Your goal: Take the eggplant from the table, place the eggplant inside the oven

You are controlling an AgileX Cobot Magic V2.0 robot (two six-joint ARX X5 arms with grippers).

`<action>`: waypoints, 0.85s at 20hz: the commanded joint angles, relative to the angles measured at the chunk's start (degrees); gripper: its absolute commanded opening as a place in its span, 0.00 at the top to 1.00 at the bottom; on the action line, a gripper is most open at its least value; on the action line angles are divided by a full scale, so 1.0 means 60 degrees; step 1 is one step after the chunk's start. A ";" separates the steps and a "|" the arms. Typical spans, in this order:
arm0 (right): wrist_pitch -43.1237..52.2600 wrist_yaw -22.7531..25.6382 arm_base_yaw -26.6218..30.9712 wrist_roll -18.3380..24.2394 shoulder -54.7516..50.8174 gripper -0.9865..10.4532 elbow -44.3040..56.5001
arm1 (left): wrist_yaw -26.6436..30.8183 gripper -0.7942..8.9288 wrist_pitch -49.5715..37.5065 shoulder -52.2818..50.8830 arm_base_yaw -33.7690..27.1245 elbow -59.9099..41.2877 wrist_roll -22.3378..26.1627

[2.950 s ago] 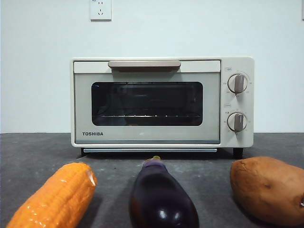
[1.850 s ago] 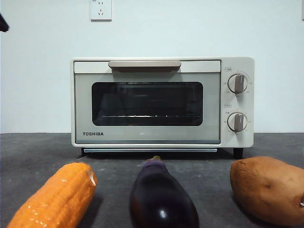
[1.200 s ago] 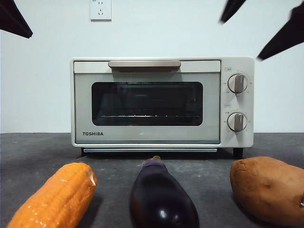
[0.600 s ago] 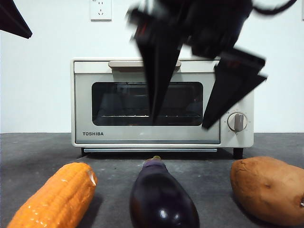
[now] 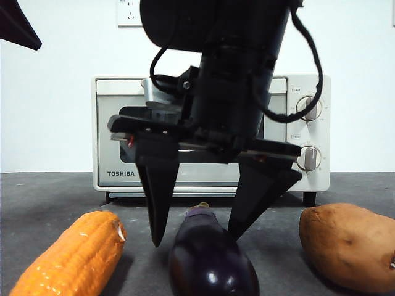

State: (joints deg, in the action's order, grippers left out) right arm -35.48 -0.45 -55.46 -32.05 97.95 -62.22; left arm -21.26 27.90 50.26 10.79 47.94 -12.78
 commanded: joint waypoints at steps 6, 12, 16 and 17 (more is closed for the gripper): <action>0.0200 0.0073 -0.0033 -0.0120 0.0160 0.64 -0.0171 | -0.0033 0.91 -0.0066 0.0084 0.0025 0.0219 0.0128; 0.0102 0.0076 -0.0033 -0.0135 0.0160 0.75 -0.0171 | -0.0036 0.91 0.0324 0.0084 0.0025 0.0219 0.0138; 0.0022 0.0047 -0.0040 -0.0157 0.0131 0.76 -0.0226 | -0.0036 0.91 0.0517 0.0084 0.0025 0.0219 0.0273; -0.0175 0.0044 -0.0040 -0.0146 0.0025 0.76 -0.0317 | -0.0040 0.91 0.0514 0.0084 0.0029 0.0219 0.0273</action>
State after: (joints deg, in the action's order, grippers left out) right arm -36.99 -0.23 -55.07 -32.27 97.93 -62.92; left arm -21.26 31.48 50.26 10.79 47.94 -12.08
